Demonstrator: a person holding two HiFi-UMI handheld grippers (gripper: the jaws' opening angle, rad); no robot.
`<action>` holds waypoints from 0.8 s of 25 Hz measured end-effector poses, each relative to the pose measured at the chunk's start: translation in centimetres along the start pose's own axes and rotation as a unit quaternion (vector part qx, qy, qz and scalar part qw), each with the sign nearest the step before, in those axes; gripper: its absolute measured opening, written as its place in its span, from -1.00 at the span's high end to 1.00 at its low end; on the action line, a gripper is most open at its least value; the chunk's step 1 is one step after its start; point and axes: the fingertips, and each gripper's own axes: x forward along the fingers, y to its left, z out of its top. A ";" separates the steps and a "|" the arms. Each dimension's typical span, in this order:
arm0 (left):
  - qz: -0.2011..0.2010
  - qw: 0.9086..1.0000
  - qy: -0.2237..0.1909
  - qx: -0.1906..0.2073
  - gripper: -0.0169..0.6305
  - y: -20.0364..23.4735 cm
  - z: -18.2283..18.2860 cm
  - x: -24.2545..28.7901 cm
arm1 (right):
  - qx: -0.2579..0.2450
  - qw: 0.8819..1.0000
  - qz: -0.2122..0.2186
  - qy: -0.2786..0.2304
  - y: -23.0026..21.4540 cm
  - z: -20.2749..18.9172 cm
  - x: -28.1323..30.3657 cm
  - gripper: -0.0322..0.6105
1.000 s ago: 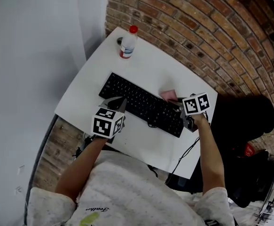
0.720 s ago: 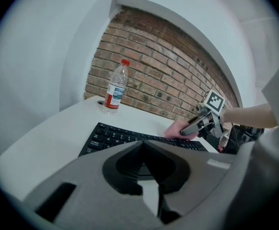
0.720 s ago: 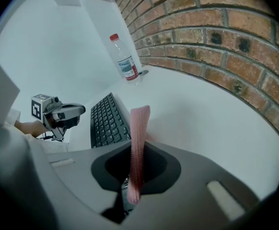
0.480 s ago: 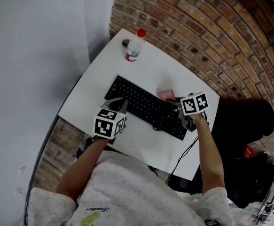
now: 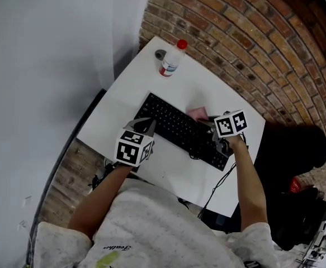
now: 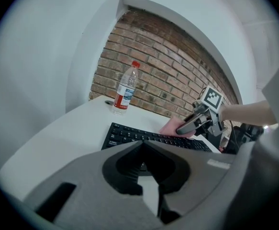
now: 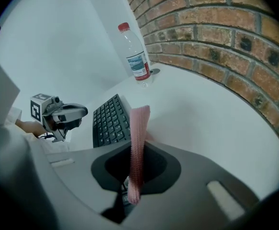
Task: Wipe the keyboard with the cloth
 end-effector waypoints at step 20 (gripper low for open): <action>0.001 1.000 0.004 0.009 0.97 4.0 0.5 -1.6 | -0.033 0.999 0.013 0.011 3.7 5.0 3.9 0.82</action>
